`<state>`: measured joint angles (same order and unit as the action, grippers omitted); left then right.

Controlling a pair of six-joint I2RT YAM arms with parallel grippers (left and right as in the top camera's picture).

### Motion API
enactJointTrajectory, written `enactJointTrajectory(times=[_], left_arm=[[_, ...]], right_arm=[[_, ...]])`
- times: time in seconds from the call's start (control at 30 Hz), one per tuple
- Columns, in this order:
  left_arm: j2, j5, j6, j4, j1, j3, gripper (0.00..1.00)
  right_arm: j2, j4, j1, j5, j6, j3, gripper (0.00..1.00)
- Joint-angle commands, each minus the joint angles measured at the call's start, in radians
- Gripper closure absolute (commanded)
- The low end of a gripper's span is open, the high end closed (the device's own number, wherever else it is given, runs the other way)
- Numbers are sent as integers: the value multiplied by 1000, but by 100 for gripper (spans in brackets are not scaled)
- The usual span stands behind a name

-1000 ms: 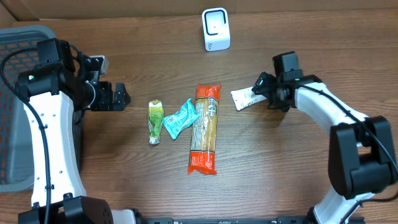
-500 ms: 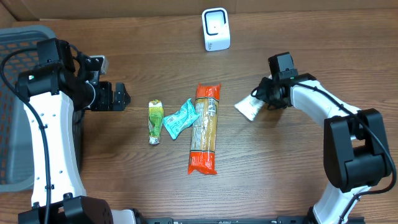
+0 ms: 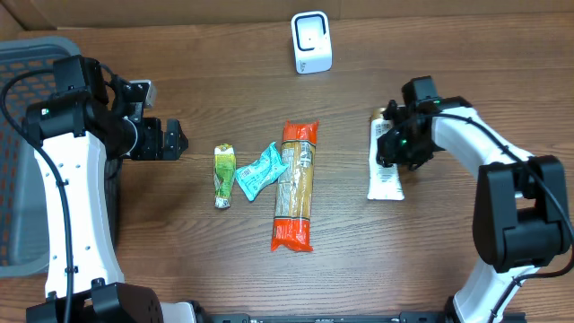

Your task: Scan the item barcode

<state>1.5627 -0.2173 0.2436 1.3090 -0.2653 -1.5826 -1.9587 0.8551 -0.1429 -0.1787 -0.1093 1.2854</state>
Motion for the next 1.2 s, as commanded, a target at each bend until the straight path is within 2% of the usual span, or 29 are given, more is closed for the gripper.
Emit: enactJointTrajectory(times=[0.0, 0.07, 0.13, 0.2, 0.5, 0.73, 0.83, 0.9, 0.93, 1.03, 1.1, 1.17], left_arm=[[-7, -15, 22, -2, 2, -3, 0], [-7, -15, 22, -2, 2, -3, 0], [-7, -15, 22, -2, 2, -3, 1], [-7, -15, 22, -2, 2, -3, 0], [-7, -15, 22, -2, 2, -3, 0], [-7, -15, 22, -2, 2, -3, 0], [-7, -15, 22, -2, 2, -3, 0], [-7, -15, 22, -2, 2, -3, 0], [-7, -15, 22, -2, 2, -3, 1], [-7, -15, 22, -2, 2, -3, 0], [-7, -15, 22, -2, 2, -3, 1], [-7, -15, 22, -2, 2, -3, 0]], right_arm=[[-27, 32, 77, -29, -51, 48, 33], [-27, 45, 124, -145, -25, 59, 23], [-29, 60, 192, -343, -23, 56, 21], [-30, 63, 221, -410, -23, 50, 21], [-32, -44, 182, -383, -87, -53, 20], [-32, -124, 93, -258, -75, -146, 23], [-32, -135, 58, -206, -34, -170, 33], [-32, -137, 42, -145, 43, -179, 54], [-32, -136, 38, -135, 83, -184, 69], [-32, -144, 37, -137, 148, -197, 77], [-32, -151, 37, -147, 170, -199, 96], [-28, -158, 38, -200, 169, -196, 96]])
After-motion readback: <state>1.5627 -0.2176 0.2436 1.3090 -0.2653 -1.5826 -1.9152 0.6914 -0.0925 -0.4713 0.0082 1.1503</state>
